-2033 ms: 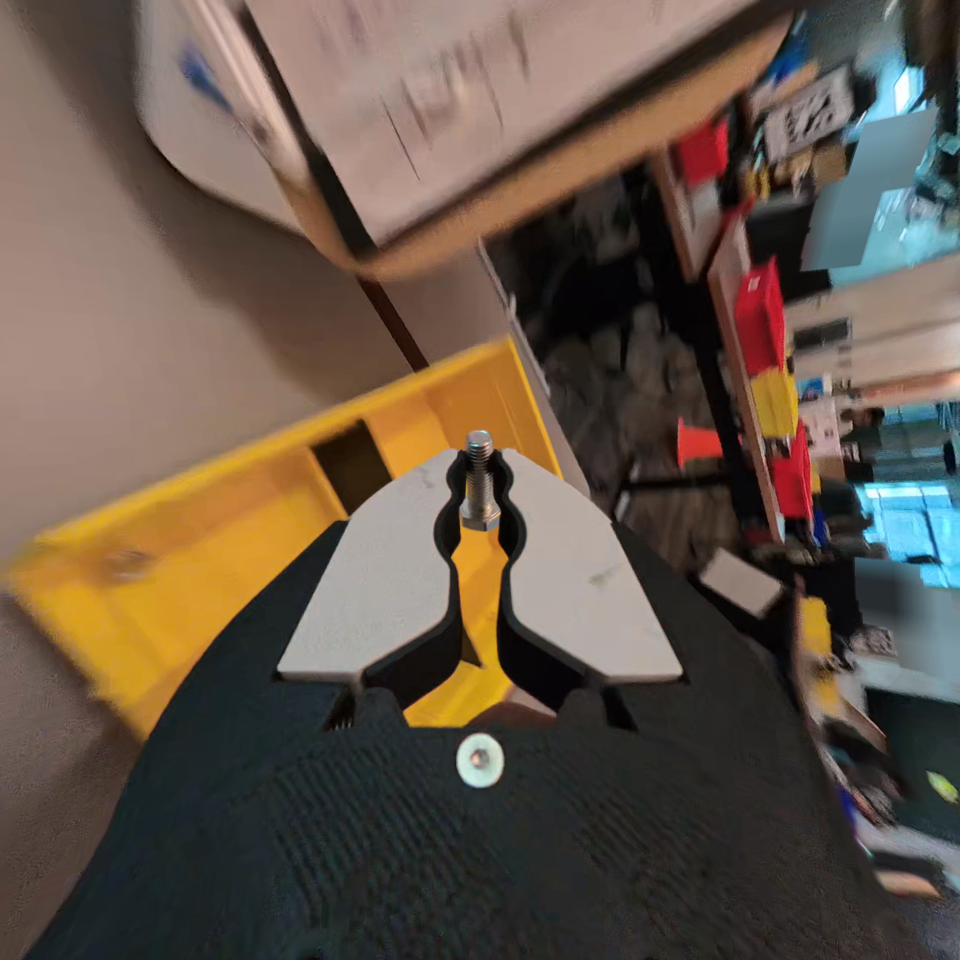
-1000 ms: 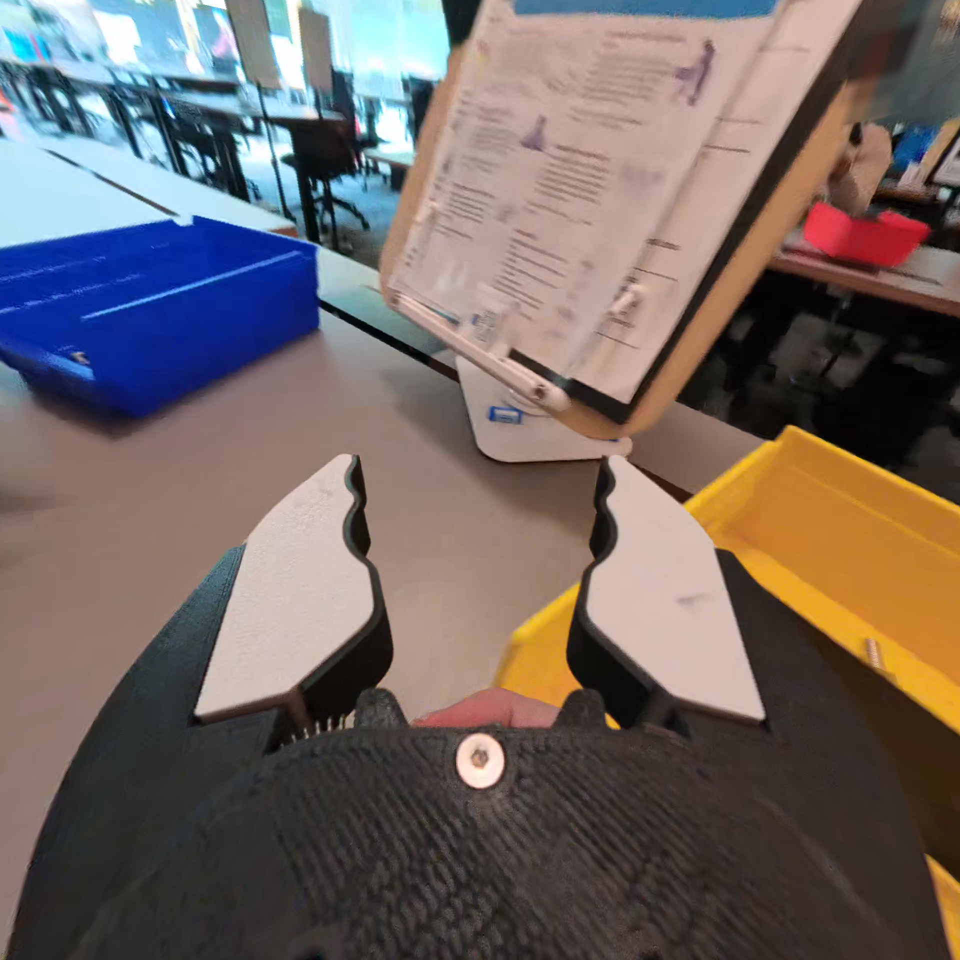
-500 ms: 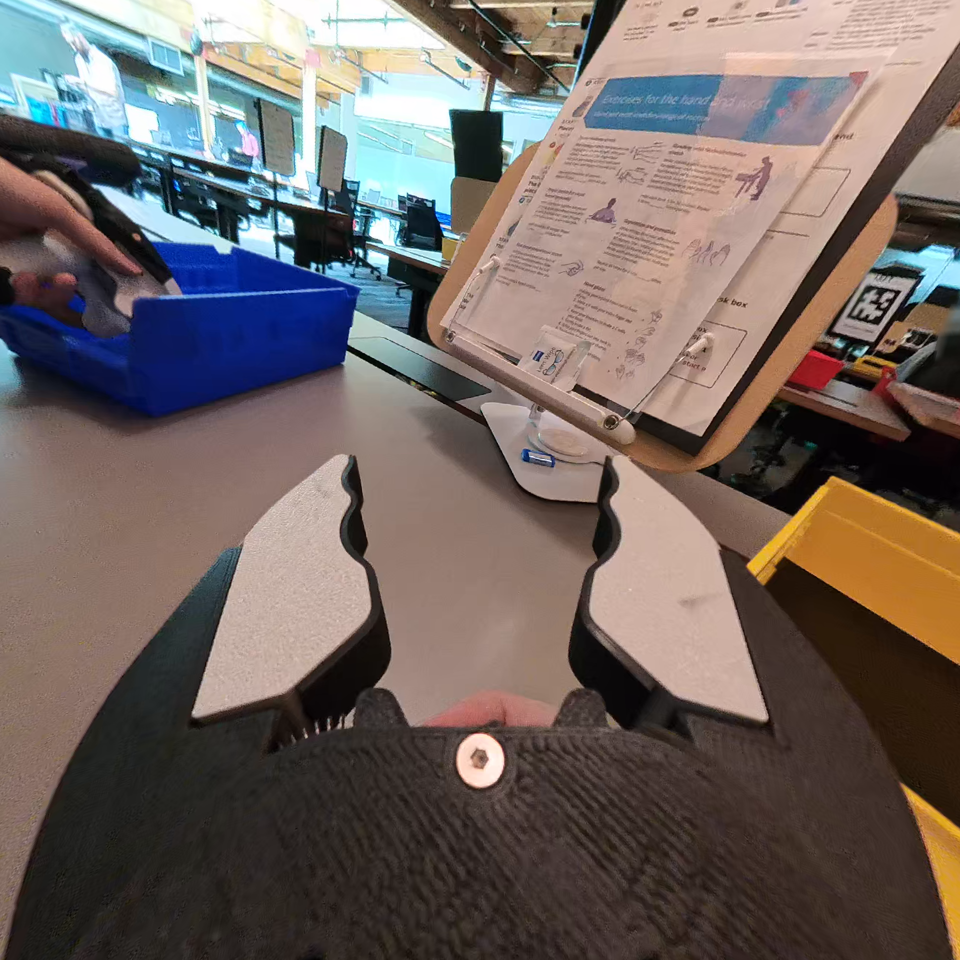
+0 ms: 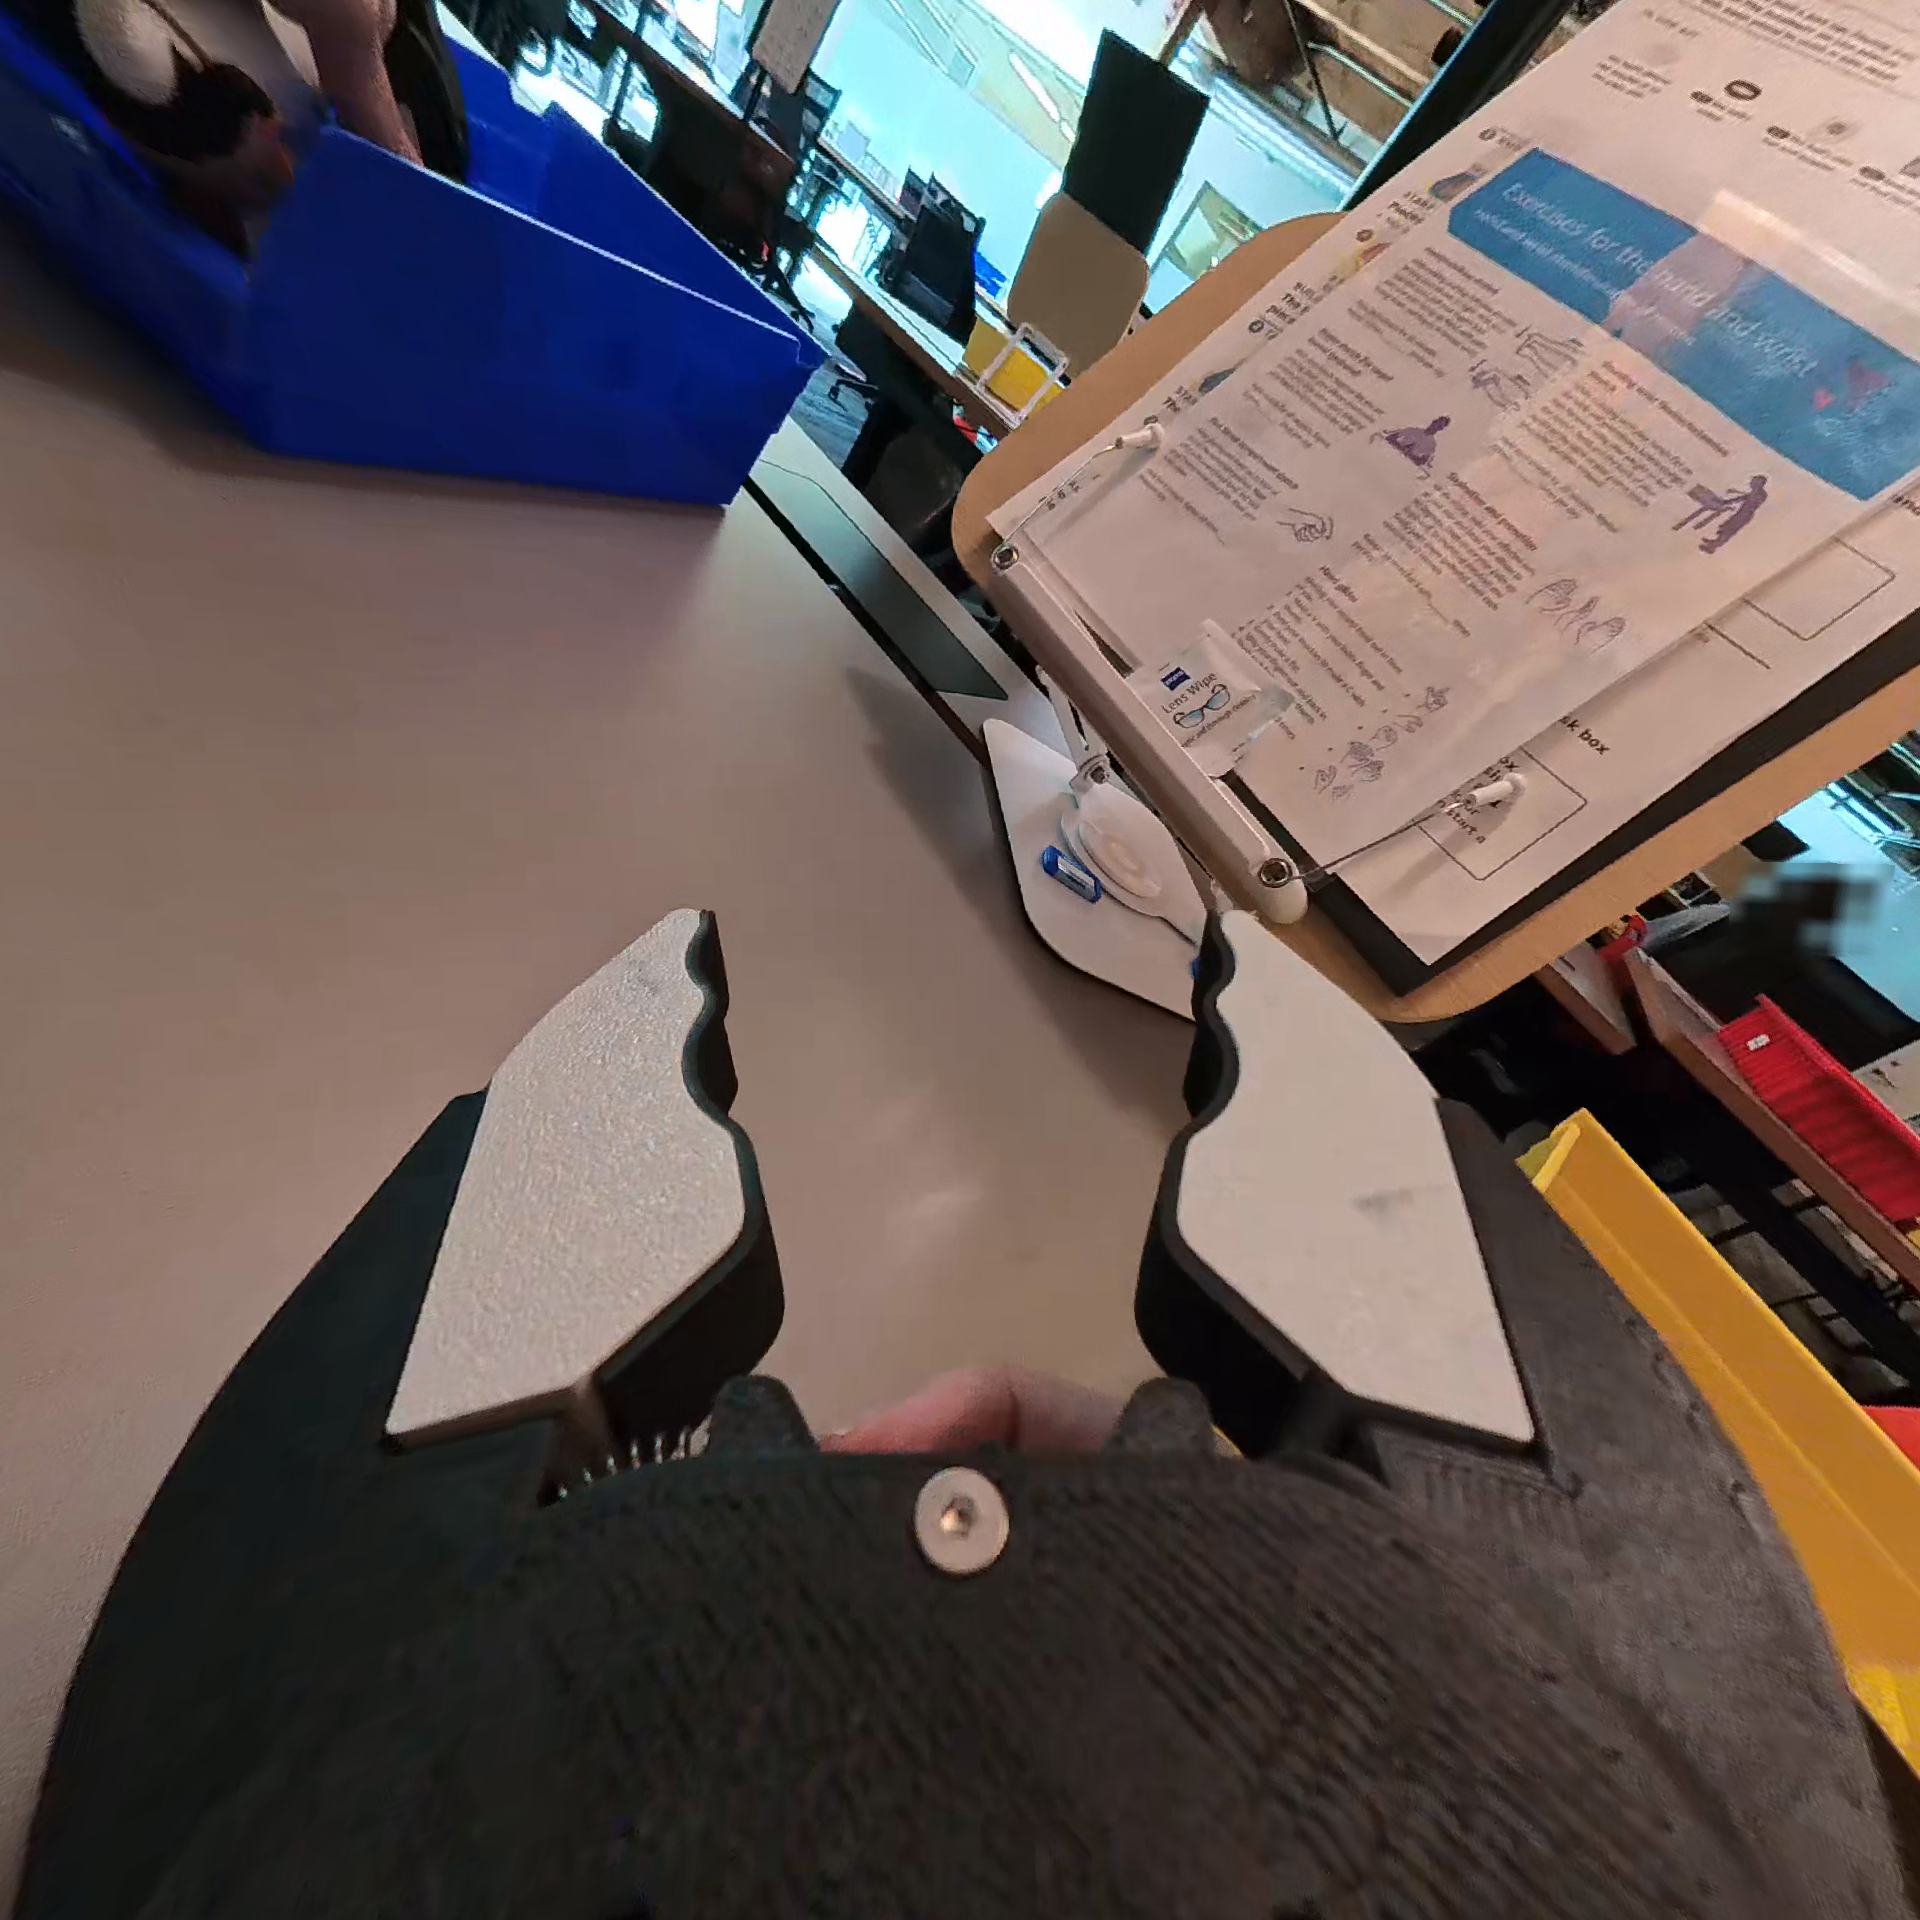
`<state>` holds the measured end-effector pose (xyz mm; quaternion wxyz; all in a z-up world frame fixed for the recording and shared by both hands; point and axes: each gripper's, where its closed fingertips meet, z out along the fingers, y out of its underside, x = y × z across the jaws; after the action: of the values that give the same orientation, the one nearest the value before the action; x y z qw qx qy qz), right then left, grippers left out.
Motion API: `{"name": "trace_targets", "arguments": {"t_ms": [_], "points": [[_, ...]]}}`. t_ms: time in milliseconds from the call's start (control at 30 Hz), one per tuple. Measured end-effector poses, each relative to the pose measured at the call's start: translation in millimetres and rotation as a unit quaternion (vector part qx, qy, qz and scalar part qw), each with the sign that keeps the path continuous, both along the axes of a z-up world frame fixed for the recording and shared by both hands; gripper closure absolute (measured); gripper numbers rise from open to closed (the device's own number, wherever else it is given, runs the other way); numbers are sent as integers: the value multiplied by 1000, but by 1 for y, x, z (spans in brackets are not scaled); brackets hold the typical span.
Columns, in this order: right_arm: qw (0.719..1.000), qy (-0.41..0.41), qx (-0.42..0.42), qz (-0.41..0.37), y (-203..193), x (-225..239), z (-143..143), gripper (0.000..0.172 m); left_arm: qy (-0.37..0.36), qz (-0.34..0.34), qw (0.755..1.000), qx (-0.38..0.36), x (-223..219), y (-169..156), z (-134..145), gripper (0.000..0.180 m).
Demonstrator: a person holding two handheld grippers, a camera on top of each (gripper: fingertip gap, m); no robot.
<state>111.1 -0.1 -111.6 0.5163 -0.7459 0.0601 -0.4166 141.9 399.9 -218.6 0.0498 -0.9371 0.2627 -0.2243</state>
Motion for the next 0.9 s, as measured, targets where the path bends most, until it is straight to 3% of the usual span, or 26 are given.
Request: {"name": "trace_targets", "arguments": {"t_ms": [200, 367, 533, 600, 700, 900], "points": [[1000, 4, 18, 3, -3, 0, 4, 87, -30, -13, 999, -18, 2, 1, 1, 171], [998, 9, 50, 33, 0, -8, 13, 90, -62, -91, 994, -19, -2, 0, 4, 171], [996, 10, 71, 50, 2, -13, 18, 93, -190, -198, 961, -26, 1, -12, 46, 171], [994, 21, 83, 61, 4, -15, 19, 94, -289, -243, 925, -31, 1, -25, 82, 171], [988, 53, 112, 89, 12, -23, 22, 97, -425, -308, 851, -33, -17, -54, 139, 172], [957, 135, 196, 166, 42, -50, 40, 103, -595, -444, 670, 3, -76, -153, 204, 172]]}}
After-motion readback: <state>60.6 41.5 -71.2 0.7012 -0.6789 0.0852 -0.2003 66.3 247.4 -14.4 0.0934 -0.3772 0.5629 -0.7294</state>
